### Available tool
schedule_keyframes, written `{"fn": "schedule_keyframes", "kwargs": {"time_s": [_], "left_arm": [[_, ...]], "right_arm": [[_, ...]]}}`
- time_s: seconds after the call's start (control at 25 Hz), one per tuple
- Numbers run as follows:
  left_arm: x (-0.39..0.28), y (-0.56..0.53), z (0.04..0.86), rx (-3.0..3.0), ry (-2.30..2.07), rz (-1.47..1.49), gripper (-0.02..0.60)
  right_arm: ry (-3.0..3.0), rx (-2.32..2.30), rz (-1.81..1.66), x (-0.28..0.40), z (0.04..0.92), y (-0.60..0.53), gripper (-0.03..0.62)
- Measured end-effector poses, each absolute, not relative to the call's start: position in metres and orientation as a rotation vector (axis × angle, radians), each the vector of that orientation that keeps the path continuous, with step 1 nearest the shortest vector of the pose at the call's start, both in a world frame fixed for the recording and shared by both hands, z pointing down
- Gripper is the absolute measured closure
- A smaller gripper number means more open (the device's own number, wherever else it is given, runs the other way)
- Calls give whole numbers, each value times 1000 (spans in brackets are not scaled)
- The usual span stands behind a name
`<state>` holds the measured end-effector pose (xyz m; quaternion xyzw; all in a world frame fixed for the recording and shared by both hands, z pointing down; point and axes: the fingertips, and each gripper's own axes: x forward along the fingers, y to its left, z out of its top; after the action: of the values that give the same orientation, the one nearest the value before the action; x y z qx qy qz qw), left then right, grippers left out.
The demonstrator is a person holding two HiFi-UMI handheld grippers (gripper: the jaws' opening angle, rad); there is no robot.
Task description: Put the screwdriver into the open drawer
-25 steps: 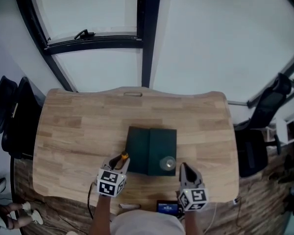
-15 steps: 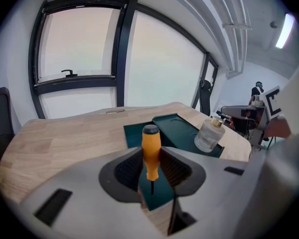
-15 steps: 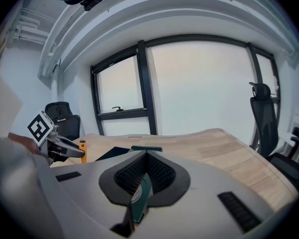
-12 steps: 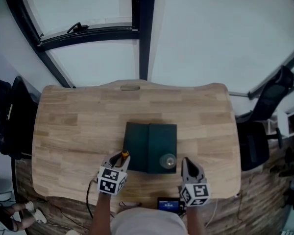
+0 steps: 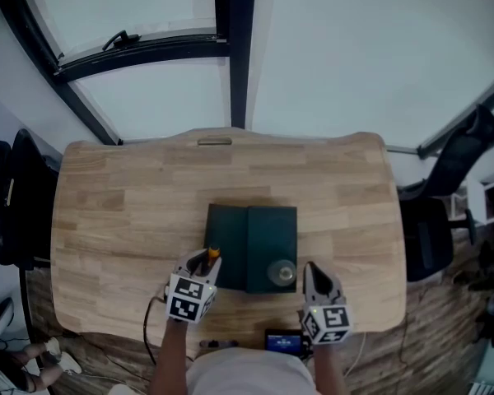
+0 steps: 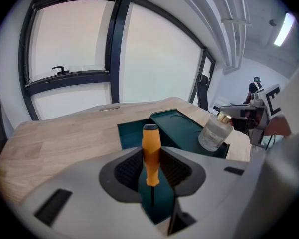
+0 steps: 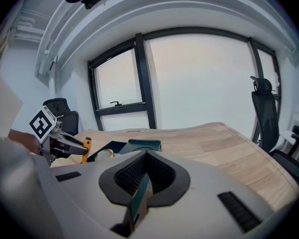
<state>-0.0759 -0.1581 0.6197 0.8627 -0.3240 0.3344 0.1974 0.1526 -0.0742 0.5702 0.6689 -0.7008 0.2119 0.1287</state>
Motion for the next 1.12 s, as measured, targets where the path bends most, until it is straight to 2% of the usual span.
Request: {"fn": "schedule_keyframes", "kwargs": {"time_s": [1.12], "left_arm": [[-72,-163,649,2337,-804,1058,471]], "right_arm": [[-1998,1956,679,160,592,-93,597]]}}
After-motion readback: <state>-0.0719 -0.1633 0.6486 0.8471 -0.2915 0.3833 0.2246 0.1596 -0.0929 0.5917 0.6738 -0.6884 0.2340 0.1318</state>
